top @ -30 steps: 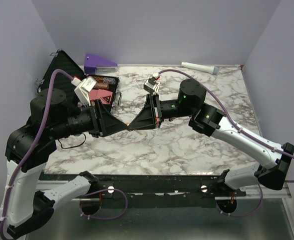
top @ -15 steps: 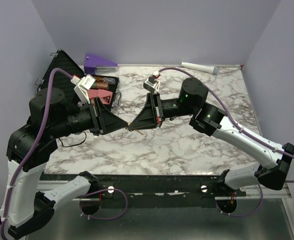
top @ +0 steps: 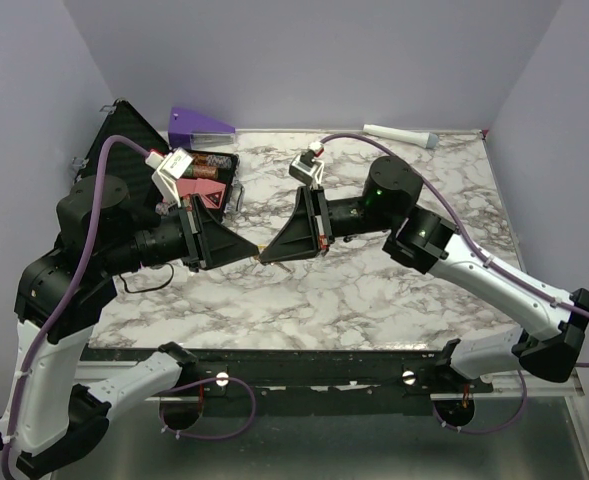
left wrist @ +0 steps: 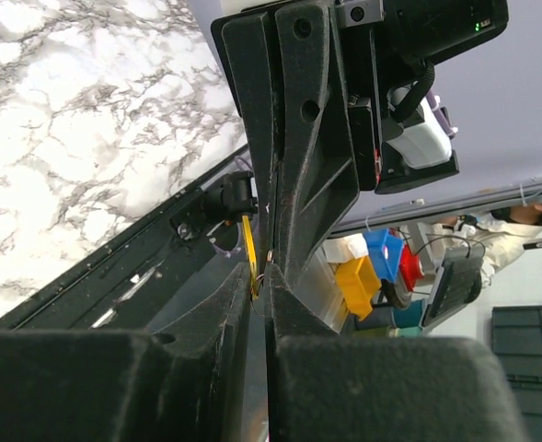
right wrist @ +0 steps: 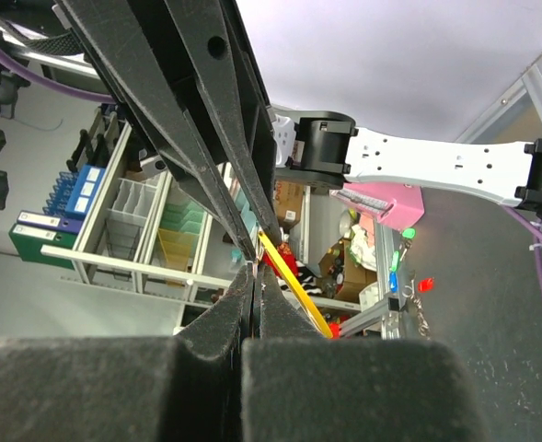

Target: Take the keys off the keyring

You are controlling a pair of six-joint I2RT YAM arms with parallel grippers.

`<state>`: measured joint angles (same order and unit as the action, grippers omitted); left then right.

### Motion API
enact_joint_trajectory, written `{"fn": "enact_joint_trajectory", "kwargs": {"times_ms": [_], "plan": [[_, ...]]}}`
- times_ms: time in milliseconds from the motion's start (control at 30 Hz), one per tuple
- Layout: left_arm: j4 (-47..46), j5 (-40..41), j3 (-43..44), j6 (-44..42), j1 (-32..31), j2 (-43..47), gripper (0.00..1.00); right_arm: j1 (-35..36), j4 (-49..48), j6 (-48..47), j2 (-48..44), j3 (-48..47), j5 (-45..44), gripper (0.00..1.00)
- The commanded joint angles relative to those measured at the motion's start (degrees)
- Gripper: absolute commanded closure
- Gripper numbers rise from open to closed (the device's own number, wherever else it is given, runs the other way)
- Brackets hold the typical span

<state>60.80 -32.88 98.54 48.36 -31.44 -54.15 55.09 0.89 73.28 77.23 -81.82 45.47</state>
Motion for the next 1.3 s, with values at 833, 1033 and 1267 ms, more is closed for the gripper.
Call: {"fn": "enact_joint_trajectory", "kwargs": {"times_ms": [833, 1033, 1267], "plan": [[-21.0, 16.1, -17.9, 21.9, 0.0, 11.6, 1.0, 0.3, -5.8, -0.2, -0.6, -0.6, -14.1, 0.99], [-21.9, 23.1, -20.1, 24.3, -0.6, 14.4, 1.0, 0.3, -6.7, 0.0, 2.0, -2.5, -15.8, 0.99], [-22.1, 29.0, -20.9, 26.5, -1.0, 16.5, 1.0, 0.3, -8.3, 0.6, 4.8, -3.8, -16.9, 0.99]]}}
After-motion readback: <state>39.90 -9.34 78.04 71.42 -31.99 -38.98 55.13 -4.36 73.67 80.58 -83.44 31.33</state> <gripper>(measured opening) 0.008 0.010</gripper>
